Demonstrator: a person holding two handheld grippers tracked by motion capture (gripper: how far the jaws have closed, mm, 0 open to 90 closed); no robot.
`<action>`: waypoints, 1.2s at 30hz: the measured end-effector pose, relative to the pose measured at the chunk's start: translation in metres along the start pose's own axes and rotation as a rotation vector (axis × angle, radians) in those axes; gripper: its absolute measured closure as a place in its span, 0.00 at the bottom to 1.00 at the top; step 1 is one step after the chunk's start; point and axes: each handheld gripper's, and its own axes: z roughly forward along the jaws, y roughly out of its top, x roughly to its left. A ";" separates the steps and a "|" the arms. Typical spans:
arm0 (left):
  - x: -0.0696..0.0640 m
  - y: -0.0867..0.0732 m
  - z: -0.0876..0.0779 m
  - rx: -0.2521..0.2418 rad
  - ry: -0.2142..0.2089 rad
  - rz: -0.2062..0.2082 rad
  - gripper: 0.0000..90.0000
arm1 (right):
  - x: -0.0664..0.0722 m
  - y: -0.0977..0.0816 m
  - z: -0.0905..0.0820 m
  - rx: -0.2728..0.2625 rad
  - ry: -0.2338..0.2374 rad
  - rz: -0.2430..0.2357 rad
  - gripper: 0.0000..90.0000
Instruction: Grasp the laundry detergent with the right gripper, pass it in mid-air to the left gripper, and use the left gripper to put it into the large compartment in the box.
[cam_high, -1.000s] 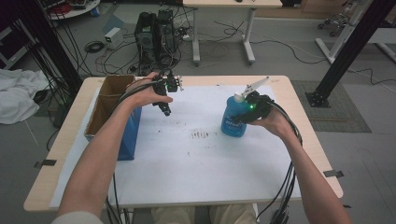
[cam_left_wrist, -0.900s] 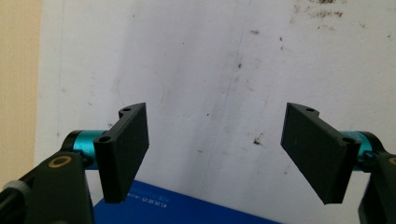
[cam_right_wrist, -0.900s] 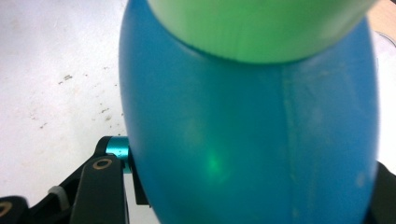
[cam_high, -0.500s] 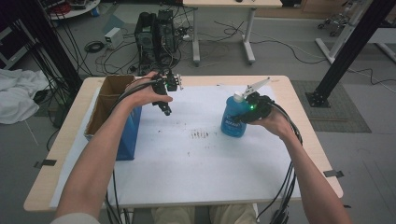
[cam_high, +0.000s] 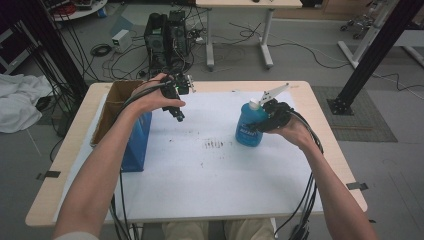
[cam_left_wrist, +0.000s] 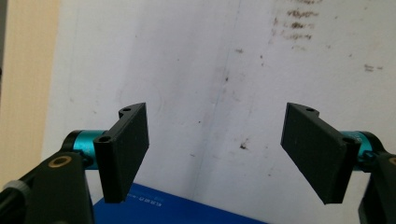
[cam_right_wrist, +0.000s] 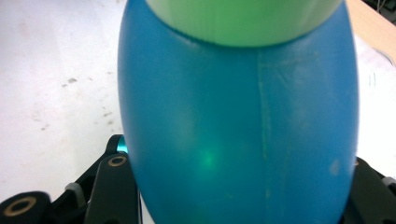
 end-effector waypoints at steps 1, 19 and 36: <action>-0.006 0.002 -0.014 -0.036 0.020 0.010 0.26 | -0.001 -0.001 0.000 0.001 0.003 0.005 0.50; -0.052 0.013 -0.075 -0.171 -0.013 0.129 0.26 | 0.076 0.058 -0.018 -0.027 0.147 -0.255 0.50; -0.112 0.048 -0.091 -0.229 -0.108 0.218 0.26 | 0.110 0.077 0.002 -0.009 0.214 -0.307 0.50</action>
